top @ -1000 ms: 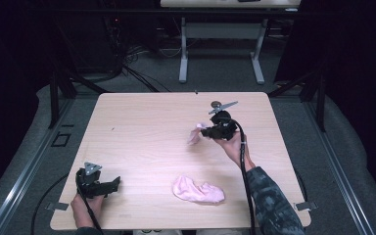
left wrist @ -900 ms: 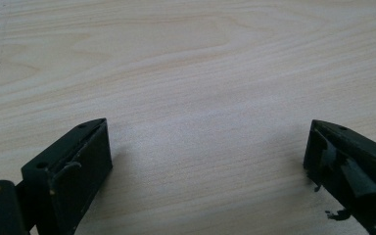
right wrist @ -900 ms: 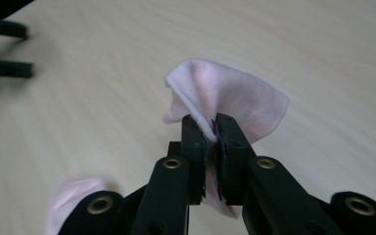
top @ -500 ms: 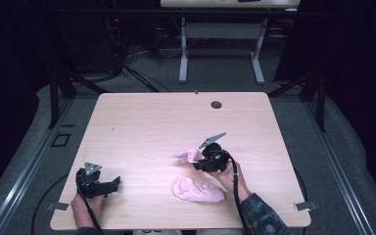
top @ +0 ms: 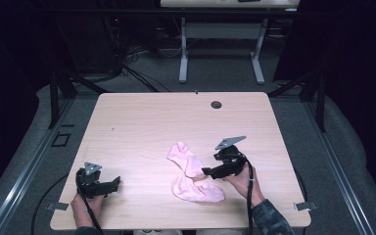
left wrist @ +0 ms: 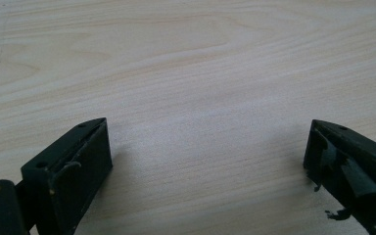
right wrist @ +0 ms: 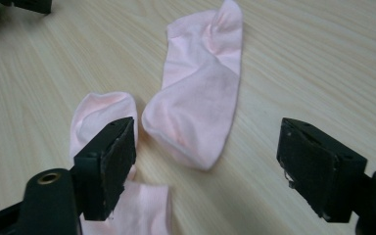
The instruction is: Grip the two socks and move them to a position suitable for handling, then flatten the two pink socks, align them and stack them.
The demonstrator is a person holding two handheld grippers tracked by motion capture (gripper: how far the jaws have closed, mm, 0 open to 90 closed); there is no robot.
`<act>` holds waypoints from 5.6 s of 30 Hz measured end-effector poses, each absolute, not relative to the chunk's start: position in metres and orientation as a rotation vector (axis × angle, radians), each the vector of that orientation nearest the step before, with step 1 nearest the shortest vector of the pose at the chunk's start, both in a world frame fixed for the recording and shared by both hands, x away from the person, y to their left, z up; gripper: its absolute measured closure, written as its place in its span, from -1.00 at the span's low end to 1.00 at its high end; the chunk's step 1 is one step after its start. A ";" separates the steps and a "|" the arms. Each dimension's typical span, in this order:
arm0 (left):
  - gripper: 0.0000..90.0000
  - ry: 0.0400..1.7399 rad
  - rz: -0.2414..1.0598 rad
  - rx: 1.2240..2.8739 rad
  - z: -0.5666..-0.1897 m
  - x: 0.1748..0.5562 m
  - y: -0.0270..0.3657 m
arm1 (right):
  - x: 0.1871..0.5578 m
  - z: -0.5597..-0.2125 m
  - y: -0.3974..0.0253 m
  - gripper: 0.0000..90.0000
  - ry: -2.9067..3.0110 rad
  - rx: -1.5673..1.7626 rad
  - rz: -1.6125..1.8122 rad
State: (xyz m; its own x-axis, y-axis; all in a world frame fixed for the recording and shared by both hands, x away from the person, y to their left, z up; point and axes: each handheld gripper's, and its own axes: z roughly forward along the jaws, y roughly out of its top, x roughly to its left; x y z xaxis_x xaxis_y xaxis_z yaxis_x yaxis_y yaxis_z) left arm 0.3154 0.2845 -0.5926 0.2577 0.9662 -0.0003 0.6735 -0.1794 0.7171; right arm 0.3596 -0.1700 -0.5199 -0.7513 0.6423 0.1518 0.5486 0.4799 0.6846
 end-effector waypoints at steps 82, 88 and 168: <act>0.97 1.169 0.264 2.073 -0.568 0.255 0.125 | 0.287 -0.543 -0.186 0.83 2.617 1.235 1.018; 0.44 1.167 0.280 2.056 -0.564 0.255 0.130 | 0.287 -0.547 -0.193 0.46 2.580 1.253 1.024; 0.96 0.683 0.237 2.398 -0.552 0.328 0.054 | 0.369 -0.532 -0.205 -0.24 2.483 1.229 1.131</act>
State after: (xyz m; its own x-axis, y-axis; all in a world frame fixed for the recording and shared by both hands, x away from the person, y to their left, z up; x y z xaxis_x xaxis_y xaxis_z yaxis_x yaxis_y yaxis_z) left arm 0.3280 0.0537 -0.5519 0.8496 0.5274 0.0014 0.4148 -0.6698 0.6158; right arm 0.3690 -0.2051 -0.5325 -0.6534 0.7340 0.1854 0.6214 0.3801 0.6851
